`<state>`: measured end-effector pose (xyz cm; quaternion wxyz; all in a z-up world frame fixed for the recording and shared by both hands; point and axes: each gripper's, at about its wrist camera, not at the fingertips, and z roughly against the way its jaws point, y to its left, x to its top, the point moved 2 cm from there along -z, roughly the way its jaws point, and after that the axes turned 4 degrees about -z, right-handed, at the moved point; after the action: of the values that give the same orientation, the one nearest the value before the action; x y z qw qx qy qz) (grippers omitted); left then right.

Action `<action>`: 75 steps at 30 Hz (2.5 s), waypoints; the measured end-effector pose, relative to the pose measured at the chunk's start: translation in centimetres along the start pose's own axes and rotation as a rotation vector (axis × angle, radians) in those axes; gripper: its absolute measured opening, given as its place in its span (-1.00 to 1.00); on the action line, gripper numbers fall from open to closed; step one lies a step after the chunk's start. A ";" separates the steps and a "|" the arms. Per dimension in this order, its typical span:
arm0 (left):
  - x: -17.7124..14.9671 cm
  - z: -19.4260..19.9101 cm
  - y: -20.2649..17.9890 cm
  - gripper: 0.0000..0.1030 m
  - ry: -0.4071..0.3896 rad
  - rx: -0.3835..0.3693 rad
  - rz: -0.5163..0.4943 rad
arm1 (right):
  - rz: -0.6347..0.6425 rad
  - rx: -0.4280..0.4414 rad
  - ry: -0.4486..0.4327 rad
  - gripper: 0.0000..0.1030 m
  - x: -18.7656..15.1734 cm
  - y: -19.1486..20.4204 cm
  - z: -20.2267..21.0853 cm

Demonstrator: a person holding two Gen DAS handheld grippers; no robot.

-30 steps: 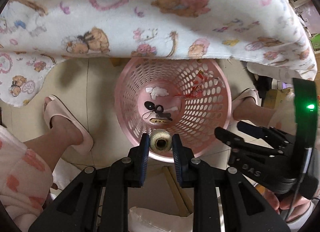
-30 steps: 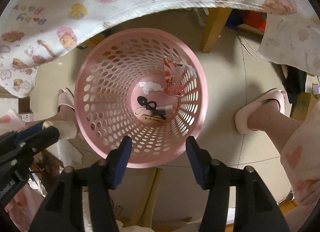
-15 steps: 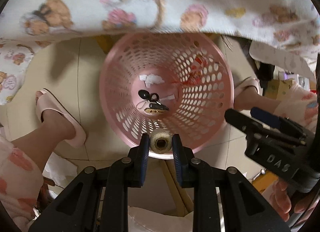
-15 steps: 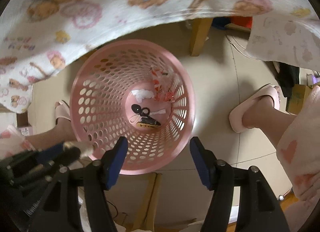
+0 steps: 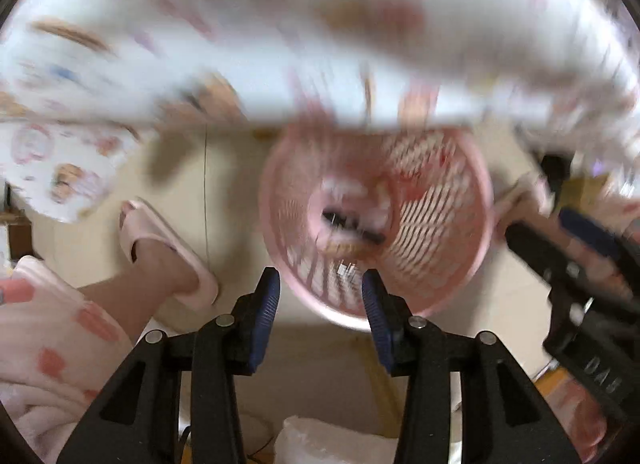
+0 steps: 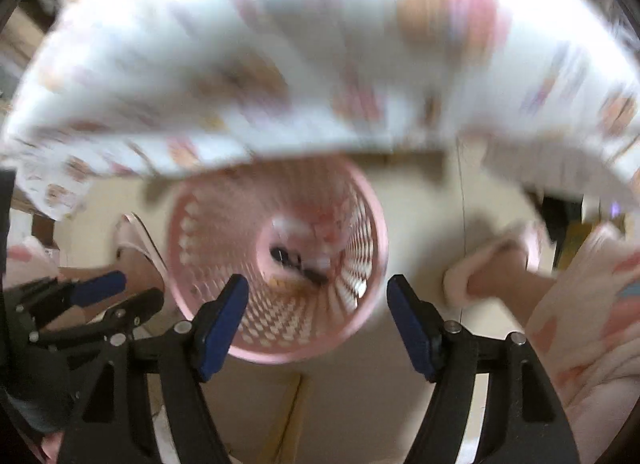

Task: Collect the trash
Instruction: 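Open the left tool to drop the thread spool into the basket, then raise both tools back up over the table toward the tissue and bottle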

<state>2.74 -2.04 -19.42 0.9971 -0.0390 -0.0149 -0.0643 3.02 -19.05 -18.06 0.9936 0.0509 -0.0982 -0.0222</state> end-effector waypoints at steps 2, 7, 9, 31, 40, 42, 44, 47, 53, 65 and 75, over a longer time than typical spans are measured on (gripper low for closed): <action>0.4 2.6 0.8 -0.20 -0.104 0.015 0.014 | 0.003 0.044 -0.069 0.35 0.4 0.2 2.0; 0.7 7.2 1.9 0.07 -0.306 0.040 0.040 | -0.010 0.039 -0.268 0.36 1.4 0.0 6.2; 0.8 8.3 2.0 0.18 -0.356 0.052 0.045 | -0.026 0.046 -0.326 0.47 1.8 -0.2 7.3; 0.2 14.5 2.2 0.86 -0.702 0.144 0.048 | 0.063 0.015 -0.569 0.79 1.9 0.5 12.1; 2.8 15.9 2.2 0.92 -0.745 0.193 0.030 | 0.082 0.046 -0.568 0.82 2.7 1.1 13.8; 4.1 17.6 2.0 0.92 -0.785 0.210 -0.011 | 0.094 0.043 -0.600 0.85 3.5 1.3 15.1; 5.3 19.4 2.2 0.94 -0.832 0.203 -0.034 | 0.114 0.034 -0.641 0.88 4.6 1.4 16.5; 7.4 21.7 2.5 0.98 -0.884 0.203 -0.044 | 0.116 0.039 -0.677 0.92 6.8 1.3 18.0; 10.7 23.1 3.1 0.98 -0.949 0.267 -0.084 | 0.112 0.037 -0.728 1.00 11.5 1.2 19.2; 12.2 19.2 5.3 0.98 -0.871 0.254 0.031 | 0.134 0.066 -0.602 1.00 15.0 3.0 11.0; 13.9 18.0 5.8 0.98 -0.837 0.184 0.101 | 0.175 0.172 -0.462 0.55 17.6 6.7 6.9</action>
<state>16.83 3.41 -1.46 0.9063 0.0269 -0.4216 0.0076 19.12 -14.05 -7.21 0.9349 0.1202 -0.3282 0.0615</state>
